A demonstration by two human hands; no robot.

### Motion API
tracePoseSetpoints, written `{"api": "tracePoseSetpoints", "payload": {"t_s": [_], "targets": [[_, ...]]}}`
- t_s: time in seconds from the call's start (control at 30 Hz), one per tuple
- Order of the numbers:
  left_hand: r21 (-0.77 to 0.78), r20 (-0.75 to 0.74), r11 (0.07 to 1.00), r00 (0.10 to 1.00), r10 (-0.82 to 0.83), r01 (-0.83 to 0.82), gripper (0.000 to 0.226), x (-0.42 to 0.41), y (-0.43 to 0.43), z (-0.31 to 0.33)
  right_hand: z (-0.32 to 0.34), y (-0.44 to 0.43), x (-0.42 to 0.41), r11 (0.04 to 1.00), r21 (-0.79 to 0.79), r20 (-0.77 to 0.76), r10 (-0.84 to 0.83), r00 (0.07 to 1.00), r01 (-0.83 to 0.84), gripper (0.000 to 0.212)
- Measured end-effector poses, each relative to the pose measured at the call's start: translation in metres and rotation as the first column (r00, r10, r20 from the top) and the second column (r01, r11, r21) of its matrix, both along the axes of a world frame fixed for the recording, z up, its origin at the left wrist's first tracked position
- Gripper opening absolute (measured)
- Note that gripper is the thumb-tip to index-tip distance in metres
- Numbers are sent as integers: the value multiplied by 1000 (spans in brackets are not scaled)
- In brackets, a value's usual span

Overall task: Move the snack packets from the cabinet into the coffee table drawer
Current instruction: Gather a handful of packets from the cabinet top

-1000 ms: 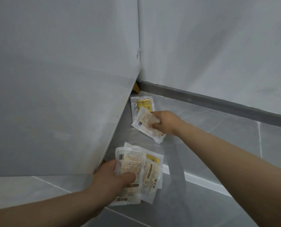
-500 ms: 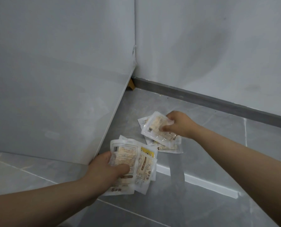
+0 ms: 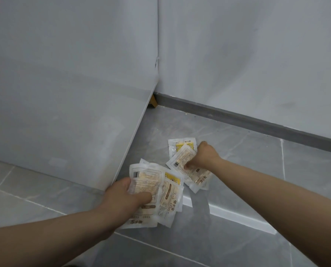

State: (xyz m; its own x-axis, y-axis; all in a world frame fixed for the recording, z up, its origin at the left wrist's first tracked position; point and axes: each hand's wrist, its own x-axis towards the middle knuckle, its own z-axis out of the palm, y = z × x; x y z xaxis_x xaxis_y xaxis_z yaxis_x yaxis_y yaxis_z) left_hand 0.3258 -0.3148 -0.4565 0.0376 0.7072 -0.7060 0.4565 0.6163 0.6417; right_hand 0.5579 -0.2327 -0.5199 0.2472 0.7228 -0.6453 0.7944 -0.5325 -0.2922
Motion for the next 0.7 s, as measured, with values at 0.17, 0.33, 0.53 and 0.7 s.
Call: {"api": "tracePoseSetpoints", "payload": {"t_s": [0.17,0.33,0.53,0.7], "targets": [[24,-13,1000,1000,-1,2,21,2,1,1,-3,-5,3,992,-66,-113,-110,987,103,36],[33,-1,999,1000,24,-24,21,5,2,1,-2,-10,-2,999,-8,-10,40,999,-40,30],[32,24,999,1000,20,-20,21,1,2,1,27,1,20,999,44,-147,-16,989,23,32],[37,22,999,1000,-1,0,21,2,0,1,39,-8,46,973,-143,-61,176,982,-183,39]]}}
